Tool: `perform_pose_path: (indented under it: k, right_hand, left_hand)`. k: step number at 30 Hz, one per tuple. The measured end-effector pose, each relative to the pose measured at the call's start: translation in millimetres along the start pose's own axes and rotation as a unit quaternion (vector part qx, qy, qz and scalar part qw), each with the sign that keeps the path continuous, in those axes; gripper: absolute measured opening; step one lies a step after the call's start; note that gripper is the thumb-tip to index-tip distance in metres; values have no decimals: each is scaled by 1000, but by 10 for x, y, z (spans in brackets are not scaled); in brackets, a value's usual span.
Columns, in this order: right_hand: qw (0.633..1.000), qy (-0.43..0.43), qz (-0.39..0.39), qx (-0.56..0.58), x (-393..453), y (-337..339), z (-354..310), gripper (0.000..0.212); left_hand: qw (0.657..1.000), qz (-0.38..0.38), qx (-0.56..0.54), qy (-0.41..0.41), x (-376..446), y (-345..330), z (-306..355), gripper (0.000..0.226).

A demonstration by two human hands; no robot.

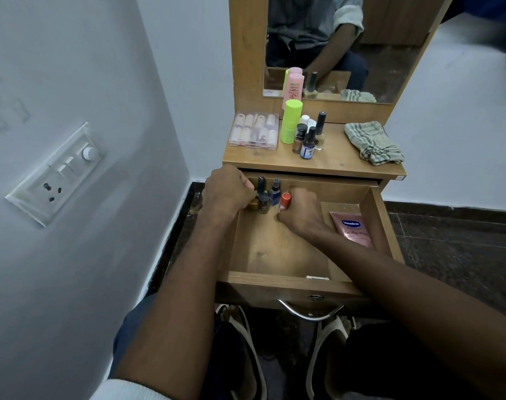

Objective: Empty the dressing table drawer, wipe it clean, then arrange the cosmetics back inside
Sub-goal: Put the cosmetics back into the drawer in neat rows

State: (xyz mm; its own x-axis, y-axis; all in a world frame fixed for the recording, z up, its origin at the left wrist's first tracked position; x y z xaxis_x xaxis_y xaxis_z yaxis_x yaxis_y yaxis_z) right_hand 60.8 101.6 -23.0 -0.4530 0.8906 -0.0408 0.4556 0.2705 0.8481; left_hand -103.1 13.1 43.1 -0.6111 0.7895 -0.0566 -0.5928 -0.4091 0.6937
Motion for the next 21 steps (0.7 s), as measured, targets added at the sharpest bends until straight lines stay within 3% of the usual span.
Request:
perform_pose_path:
  k: [10,21]
  right_hand:
    - [999,-6,15,38,1,-32,-28,22]
    - [997,0,18,70,9,-61,-66,17]
  left_hand:
    - [1000,4,-3,12,-27,62,-2,26]
    - [1000,0,16,-6,-47,64,28,25]
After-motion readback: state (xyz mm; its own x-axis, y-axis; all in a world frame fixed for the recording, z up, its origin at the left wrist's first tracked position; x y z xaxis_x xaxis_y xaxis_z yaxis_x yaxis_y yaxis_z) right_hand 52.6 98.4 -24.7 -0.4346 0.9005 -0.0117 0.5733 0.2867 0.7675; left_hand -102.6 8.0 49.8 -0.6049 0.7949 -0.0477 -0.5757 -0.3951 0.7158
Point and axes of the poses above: each hand's wrist, its own x-axis towards the middle knuckle, its own y-axis out of the back of the hand, z = x × y, the point moved 6 cm from there along x, towards the middle knuckle, and after that the axes turned 6 degrees about -x, right-handed, at the moved point
